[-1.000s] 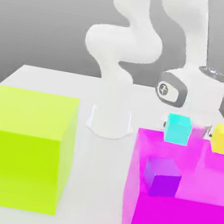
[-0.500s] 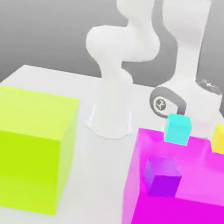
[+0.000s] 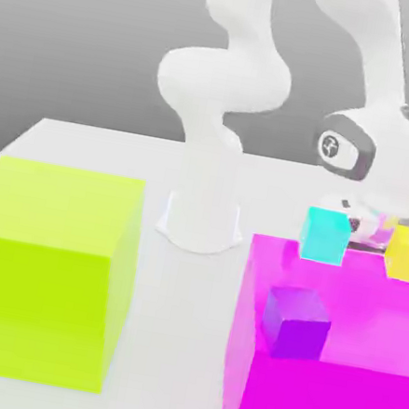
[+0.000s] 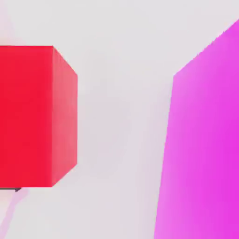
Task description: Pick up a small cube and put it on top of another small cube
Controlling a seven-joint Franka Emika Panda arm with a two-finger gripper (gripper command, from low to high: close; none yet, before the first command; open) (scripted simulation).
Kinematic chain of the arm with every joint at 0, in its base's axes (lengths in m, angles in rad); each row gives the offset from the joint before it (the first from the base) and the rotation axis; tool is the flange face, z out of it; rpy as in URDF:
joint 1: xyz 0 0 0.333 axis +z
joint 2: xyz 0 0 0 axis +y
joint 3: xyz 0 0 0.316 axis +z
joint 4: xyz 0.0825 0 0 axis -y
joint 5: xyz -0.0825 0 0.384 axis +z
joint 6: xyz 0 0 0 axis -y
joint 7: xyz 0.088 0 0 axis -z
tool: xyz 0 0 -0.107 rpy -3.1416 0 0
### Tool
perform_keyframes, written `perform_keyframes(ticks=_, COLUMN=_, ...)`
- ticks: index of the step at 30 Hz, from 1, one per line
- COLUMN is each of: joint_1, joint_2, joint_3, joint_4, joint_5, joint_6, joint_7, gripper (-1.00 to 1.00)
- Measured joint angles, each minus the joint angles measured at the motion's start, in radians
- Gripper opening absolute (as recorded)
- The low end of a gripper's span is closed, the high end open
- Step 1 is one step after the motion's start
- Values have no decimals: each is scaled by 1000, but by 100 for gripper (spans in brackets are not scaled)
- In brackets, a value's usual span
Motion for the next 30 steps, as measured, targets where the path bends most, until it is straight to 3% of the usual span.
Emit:
perform_keyframes(ticks=15, joint_1=151, joint_2=9, joint_3=23, joint_4=78, joint_5=-6, joint_6=-274, joint_7=-645, gripper=-100)
perform_keyframes(ticks=24, joint_1=135, joint_2=-108, joint_3=-57, joint_4=318, joint_5=140, joint_6=-522, joint_7=-1084, gripper=-100)
perform_keyframes(ticks=30, joint_1=72, joint_2=-204, joint_3=-124, joint_4=379, joint_5=187, joint_6=-600, joint_7=-1044, gripper=-100)
